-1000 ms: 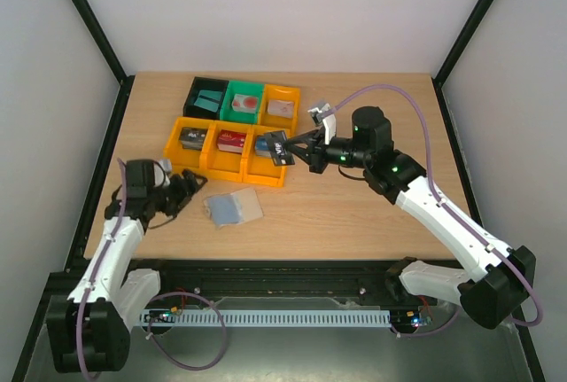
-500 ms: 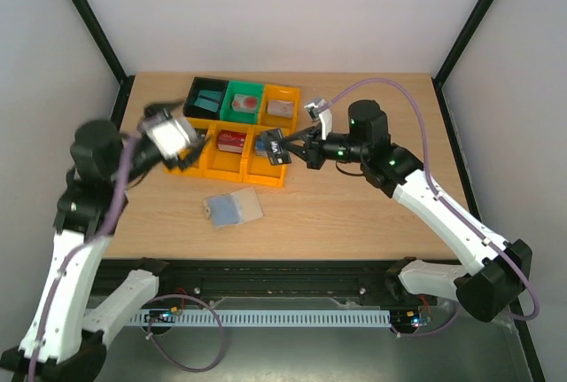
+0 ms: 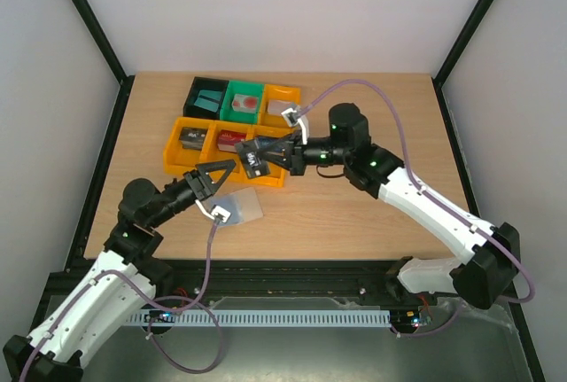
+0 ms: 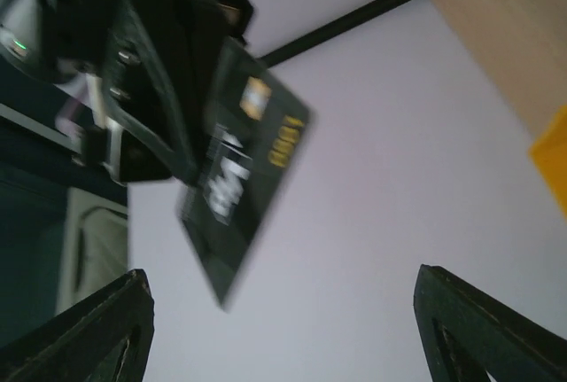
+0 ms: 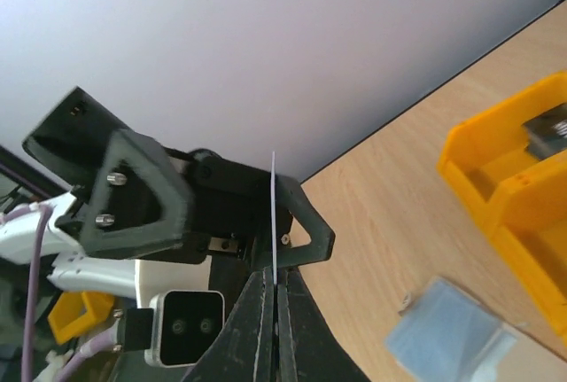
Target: Take the credit cards out of the card holder
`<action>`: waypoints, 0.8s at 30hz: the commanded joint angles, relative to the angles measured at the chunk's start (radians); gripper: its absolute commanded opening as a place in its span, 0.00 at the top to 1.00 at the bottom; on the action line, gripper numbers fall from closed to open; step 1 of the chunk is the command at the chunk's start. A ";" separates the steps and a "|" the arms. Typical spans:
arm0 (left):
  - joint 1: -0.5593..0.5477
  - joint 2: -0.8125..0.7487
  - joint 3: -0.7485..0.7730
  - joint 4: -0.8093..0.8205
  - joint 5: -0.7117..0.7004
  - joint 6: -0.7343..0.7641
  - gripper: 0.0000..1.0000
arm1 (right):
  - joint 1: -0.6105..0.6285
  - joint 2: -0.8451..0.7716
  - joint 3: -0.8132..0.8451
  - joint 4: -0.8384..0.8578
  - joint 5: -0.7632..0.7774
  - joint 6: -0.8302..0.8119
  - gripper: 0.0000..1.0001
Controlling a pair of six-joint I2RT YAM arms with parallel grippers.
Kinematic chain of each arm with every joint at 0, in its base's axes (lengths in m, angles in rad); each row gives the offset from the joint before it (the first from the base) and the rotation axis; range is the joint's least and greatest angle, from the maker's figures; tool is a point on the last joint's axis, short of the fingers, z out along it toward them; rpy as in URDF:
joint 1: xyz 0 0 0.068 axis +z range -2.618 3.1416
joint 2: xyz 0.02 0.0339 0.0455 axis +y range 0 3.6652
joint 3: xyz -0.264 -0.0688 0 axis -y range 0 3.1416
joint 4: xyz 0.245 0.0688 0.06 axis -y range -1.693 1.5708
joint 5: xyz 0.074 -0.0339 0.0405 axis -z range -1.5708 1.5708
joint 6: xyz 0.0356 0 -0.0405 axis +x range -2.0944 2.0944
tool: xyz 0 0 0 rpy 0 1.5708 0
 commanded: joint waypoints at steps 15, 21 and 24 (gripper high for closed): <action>-0.165 -0.022 0.001 0.030 -0.186 0.264 0.65 | 0.094 0.104 0.058 0.110 -0.030 0.040 0.98; -0.183 -0.043 -0.006 0.006 -0.198 0.245 0.98 | 0.092 0.105 0.071 0.058 -0.001 -0.001 0.98; -0.191 -0.055 0.004 -0.053 -0.264 0.188 0.98 | 0.085 0.085 0.084 -0.017 0.110 -0.051 0.84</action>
